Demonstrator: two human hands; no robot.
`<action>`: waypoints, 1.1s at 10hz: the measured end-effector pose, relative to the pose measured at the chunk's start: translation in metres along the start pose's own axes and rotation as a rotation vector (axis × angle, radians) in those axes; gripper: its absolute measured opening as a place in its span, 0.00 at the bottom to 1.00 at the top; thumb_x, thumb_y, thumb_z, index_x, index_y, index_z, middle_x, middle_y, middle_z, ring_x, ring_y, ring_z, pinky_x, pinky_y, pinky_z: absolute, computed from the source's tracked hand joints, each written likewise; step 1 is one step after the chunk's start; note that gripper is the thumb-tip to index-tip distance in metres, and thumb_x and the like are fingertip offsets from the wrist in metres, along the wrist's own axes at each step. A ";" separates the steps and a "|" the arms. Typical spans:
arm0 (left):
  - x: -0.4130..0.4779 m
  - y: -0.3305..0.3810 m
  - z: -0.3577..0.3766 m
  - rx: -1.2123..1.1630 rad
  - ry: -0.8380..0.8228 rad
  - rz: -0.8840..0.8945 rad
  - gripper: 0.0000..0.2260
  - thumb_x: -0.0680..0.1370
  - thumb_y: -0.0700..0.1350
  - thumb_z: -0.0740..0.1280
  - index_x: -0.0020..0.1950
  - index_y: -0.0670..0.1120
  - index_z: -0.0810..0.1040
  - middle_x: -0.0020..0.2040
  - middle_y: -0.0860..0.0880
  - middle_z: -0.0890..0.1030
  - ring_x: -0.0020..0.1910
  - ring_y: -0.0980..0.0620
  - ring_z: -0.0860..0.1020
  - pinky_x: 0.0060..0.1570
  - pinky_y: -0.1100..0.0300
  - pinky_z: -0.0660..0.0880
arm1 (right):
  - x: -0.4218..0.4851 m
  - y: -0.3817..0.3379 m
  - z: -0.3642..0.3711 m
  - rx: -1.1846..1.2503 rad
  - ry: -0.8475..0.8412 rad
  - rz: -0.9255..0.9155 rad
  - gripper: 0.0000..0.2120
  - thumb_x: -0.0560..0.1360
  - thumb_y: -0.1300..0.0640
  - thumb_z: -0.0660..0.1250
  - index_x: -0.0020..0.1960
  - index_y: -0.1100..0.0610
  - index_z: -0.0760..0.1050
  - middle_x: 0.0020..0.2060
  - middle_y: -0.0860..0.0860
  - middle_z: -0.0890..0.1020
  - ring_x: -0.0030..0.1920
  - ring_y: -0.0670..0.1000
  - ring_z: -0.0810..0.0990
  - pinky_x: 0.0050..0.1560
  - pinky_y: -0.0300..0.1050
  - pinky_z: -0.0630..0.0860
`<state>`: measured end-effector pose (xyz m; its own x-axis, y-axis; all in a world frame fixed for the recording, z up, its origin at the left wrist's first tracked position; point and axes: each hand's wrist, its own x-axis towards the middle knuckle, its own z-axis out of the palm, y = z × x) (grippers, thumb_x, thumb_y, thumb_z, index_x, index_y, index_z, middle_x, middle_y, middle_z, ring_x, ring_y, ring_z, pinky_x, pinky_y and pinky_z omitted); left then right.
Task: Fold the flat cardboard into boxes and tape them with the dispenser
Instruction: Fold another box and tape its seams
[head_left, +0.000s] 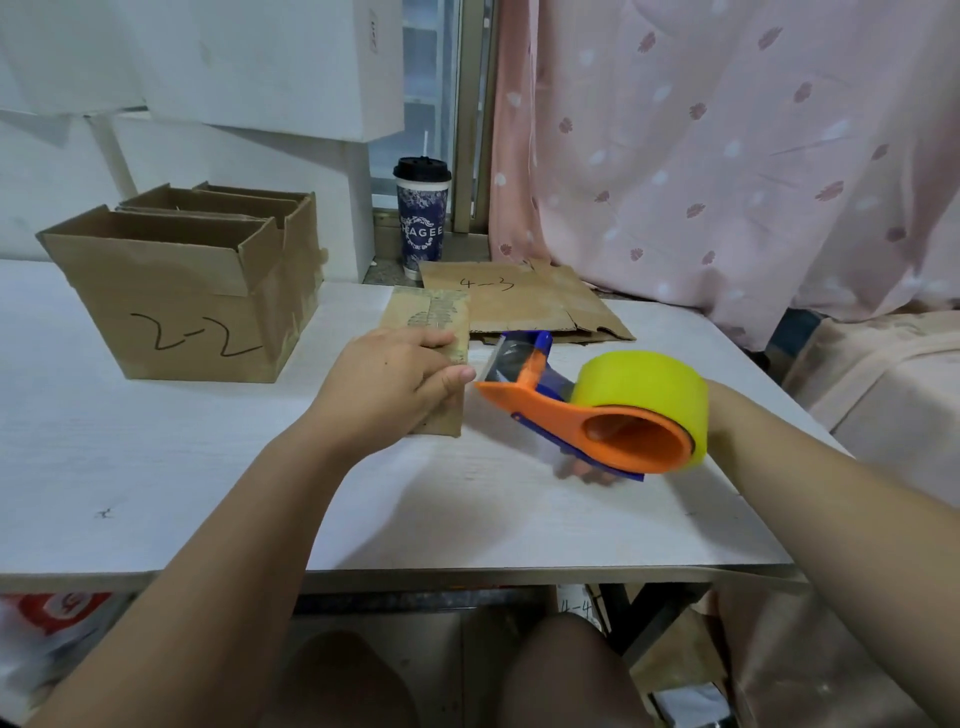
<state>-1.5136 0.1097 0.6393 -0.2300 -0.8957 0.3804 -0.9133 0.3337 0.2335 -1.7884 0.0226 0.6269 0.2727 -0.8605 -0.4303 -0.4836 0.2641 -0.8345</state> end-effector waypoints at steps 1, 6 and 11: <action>-0.002 0.000 0.000 0.045 -0.022 0.011 0.17 0.79 0.58 0.57 0.47 0.53 0.83 0.69 0.55 0.71 0.63 0.51 0.70 0.42 0.64 0.56 | -0.018 -0.005 0.000 0.114 0.034 0.011 0.15 0.80 0.67 0.56 0.66 0.64 0.70 0.59 0.56 0.79 0.56 0.54 0.80 0.54 0.41 0.78; -0.002 0.005 0.010 0.049 0.074 -0.069 0.26 0.75 0.46 0.68 0.71 0.51 0.64 0.63 0.54 0.77 0.58 0.48 0.74 0.56 0.54 0.67 | 0.018 -0.014 0.002 -0.712 0.535 -0.241 0.09 0.69 0.59 0.70 0.48 0.53 0.82 0.31 0.50 0.76 0.32 0.47 0.74 0.27 0.39 0.67; 0.001 0.005 0.020 0.110 0.182 -0.060 0.14 0.79 0.44 0.62 0.64 0.53 0.75 0.57 0.53 0.79 0.55 0.48 0.75 0.52 0.55 0.67 | 0.007 -0.028 0.013 -0.543 0.527 -0.567 0.16 0.72 0.57 0.69 0.58 0.47 0.76 0.55 0.45 0.80 0.55 0.42 0.77 0.54 0.36 0.70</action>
<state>-1.5248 0.1041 0.6234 -0.1187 -0.8419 0.5264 -0.9571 0.2381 0.1650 -1.7618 0.0147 0.6425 0.2392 -0.9194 0.3124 -0.7514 -0.3790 -0.5402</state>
